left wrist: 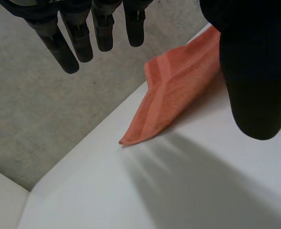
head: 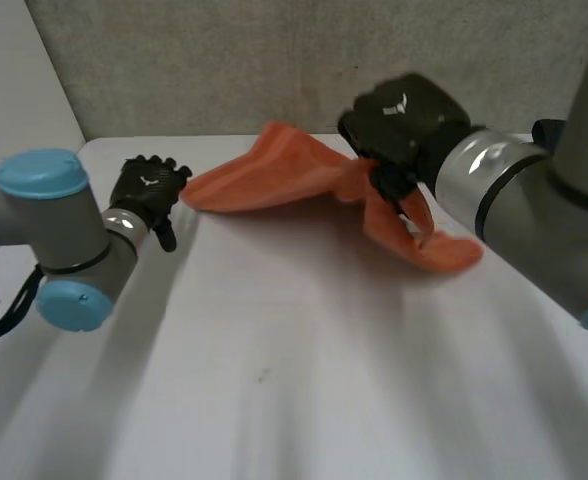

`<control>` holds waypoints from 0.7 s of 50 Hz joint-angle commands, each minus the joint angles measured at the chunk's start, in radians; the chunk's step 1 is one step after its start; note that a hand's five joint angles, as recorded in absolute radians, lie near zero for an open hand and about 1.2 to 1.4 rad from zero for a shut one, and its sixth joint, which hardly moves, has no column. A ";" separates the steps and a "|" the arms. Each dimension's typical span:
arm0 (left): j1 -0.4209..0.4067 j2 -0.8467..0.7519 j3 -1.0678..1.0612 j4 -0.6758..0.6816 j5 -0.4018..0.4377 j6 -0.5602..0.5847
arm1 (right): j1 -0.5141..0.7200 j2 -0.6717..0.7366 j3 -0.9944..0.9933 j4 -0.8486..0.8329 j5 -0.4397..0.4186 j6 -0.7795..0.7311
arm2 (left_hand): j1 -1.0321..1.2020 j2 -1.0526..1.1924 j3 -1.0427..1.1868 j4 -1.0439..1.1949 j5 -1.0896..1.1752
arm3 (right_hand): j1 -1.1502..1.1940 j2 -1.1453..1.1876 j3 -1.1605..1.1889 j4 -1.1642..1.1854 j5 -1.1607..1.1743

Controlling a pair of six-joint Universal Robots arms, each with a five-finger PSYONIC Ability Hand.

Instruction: Fold the laundry.

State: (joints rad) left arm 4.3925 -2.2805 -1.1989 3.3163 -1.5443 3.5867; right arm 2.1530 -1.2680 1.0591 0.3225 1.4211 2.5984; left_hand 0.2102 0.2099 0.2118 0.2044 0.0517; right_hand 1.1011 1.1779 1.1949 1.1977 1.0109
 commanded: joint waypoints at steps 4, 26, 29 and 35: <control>-0.067 -0.146 0.231 -0.167 -0.051 -0.063 | 0.102 -0.125 -0.067 0.046 0.009 0.008 | -0.036 -0.035 -0.037 -0.030 -0.052 | 0.295 0.218 0.201 0.199 0.211; 0.005 0.002 0.208 -0.354 -0.042 -0.237 | -0.059 -0.163 -0.036 0.079 0.021 0.080 | 1.186 1.186 1.184 1.192 1.170 | 0.295 0.218 0.201 0.199 0.211; 0.051 0.094 0.133 -0.354 0.009 -0.227 | -0.064 -0.149 -0.030 0.078 0.021 0.078 | 1.186 1.186 1.184 1.192 1.170 | 0.295 0.218 0.201 0.199 0.211; 0.110 0.240 -0.051 -0.353 0.177 -0.184 | -0.053 -0.149 -0.008 0.078 0.022 0.072 | 0.192 0.192 0.190 0.198 0.176 | 0.295 0.218 0.201 0.199 0.211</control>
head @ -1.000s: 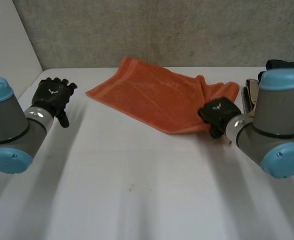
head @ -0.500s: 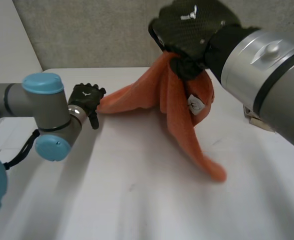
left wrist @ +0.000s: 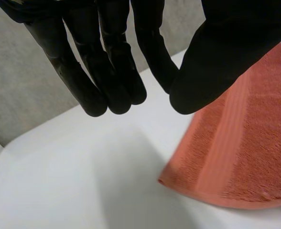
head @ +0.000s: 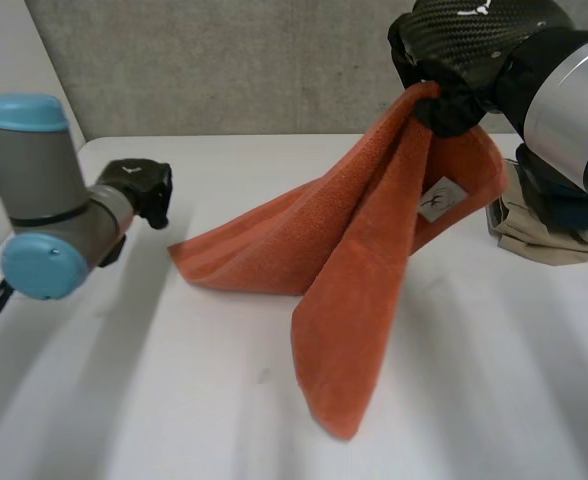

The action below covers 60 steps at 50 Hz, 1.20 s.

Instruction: Fold the laundry.

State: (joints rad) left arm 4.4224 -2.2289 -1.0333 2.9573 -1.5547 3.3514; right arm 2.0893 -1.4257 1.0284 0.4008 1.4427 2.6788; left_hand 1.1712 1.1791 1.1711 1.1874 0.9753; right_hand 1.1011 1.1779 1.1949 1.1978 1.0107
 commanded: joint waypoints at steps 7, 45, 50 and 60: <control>0.071 0.227 -0.376 0.051 0.222 0.135 | 0.055 0.004 0.001 -0.016 0.008 -0.004 | -0.917 -0.925 -0.917 -0.933 -0.895 | 0.295 0.218 0.201 0.198 0.211; -0.032 0.034 -0.116 0.143 -0.154 -0.006 | 0.097 -0.036 -0.137 0.108 0.107 -0.022 | 0.225 0.217 0.225 0.209 0.246 | 0.295 0.218 0.201 0.198 0.211; 0.078 0.257 -0.195 0.146 0.008 0.005 | -0.041 -0.035 -0.021 0.099 0.059 -0.046 | 0.225 0.217 0.225 0.209 0.246 | 0.295 0.218 0.201 0.198 0.211; 0.170 0.462 -0.287 0.146 0.205 0.118 | -0.213 0.134 0.157 0.024 -0.016 -0.036 | 0.225 0.217 0.225 0.209 0.246 | 0.295 0.218 0.201 0.198 0.211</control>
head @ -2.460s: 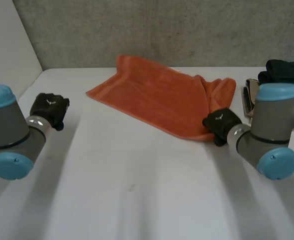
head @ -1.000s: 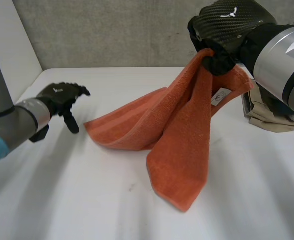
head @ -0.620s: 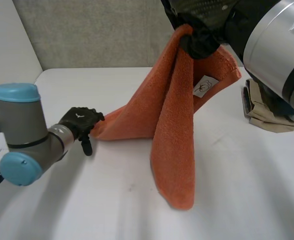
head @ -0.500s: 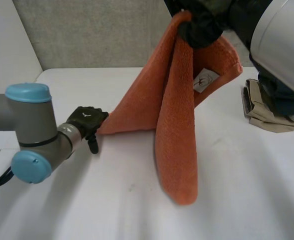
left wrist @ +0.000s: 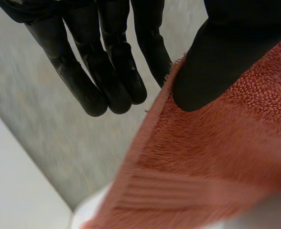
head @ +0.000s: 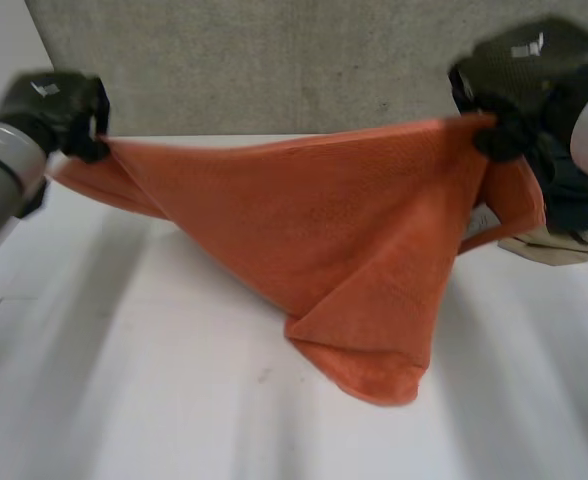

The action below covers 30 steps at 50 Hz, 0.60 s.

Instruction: Fold the laundry.

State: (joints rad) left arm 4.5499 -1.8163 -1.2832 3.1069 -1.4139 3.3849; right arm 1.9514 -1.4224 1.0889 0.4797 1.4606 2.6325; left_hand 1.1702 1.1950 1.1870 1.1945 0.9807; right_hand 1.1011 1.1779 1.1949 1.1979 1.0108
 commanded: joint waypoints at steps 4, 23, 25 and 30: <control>0.037 -0.076 -0.005 -0.001 0.017 0.183 | -0.068 0.247 0.103 -0.107 -0.031 0.008 | 0.226 0.201 0.209 0.202 0.241 | 0.295 0.218 0.201 0.198 0.211; -0.100 -0.451 0.737 0.225 -0.118 0.200 | 0.018 0.672 -0.509 -0.572 0.170 -0.006 | 0.226 0.201 0.209 0.202 0.241 | 0.295 0.218 0.201 0.198 0.211; -0.100 -0.427 0.790 0.281 -0.126 0.176 | 0.018 0.674 -0.594 -0.630 0.204 -0.012 | 0.226 0.201 0.209 0.202 0.241 | 0.295 0.218 0.201 0.198 0.211; -0.091 -0.361 0.800 0.335 -0.145 0.130 | 0.017 0.654 -0.705 -0.704 0.212 -0.022 | 0.226 0.201 0.209 0.202 0.241 | 0.295 0.218 0.201 0.198 0.211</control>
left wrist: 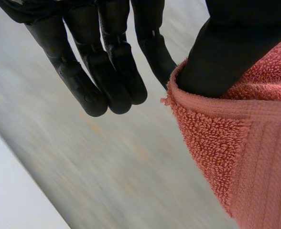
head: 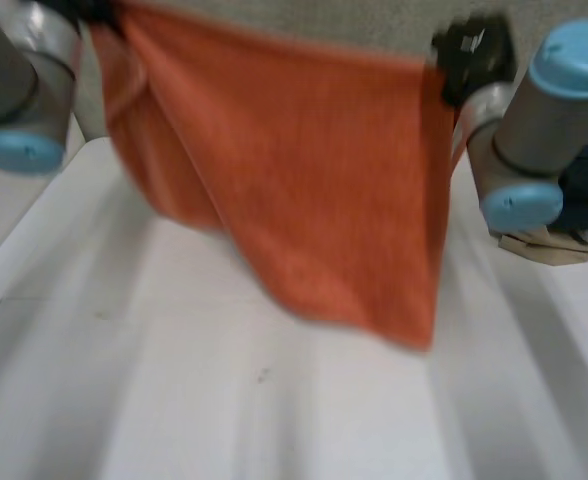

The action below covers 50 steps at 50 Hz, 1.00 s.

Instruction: Fold the laundry.

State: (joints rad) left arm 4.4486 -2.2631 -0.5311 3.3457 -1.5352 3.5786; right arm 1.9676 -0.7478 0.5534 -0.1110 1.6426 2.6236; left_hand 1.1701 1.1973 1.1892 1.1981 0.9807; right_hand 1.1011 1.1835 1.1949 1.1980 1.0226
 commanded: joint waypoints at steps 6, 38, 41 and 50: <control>0.044 0.194 -0.142 0.087 -0.031 -0.113 | -0.003 -0.085 -0.120 -0.037 -0.101 -0.025 | 0.226 0.199 0.207 0.198 0.241 | 0.295 0.213 0.201 0.198 0.199; 0.150 0.080 -0.863 0.121 0.121 0.140 | -0.059 -0.010 0.534 0.255 -0.244 0.044 | 0.226 0.199 0.207 0.198 0.241 | 0.046 -0.037 -0.048 -0.051 -0.050; 0.147 0.086 -0.865 0.120 0.122 0.115 | -0.069 -0.011 0.527 0.304 -0.208 0.105 | 0.226 0.199 0.207 0.198 0.241 | -0.139 -0.222 -0.233 -0.236 -0.235; 0.140 0.080 -0.862 0.117 0.121 0.103 | -0.092 -0.033 0.522 0.327 -0.093 0.257 | 0.226 0.199 0.207 0.198 0.241 | -0.413 -0.495 -0.506 -0.510 -0.509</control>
State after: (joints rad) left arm 4.5893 -2.1785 -1.3953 3.4633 -1.4160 3.6865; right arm 1.8913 -0.7679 1.0744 0.2041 1.4960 2.8038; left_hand 1.1701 1.1981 1.1900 1.1985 0.9807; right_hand 0.6666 0.6718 0.6673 0.6587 0.4617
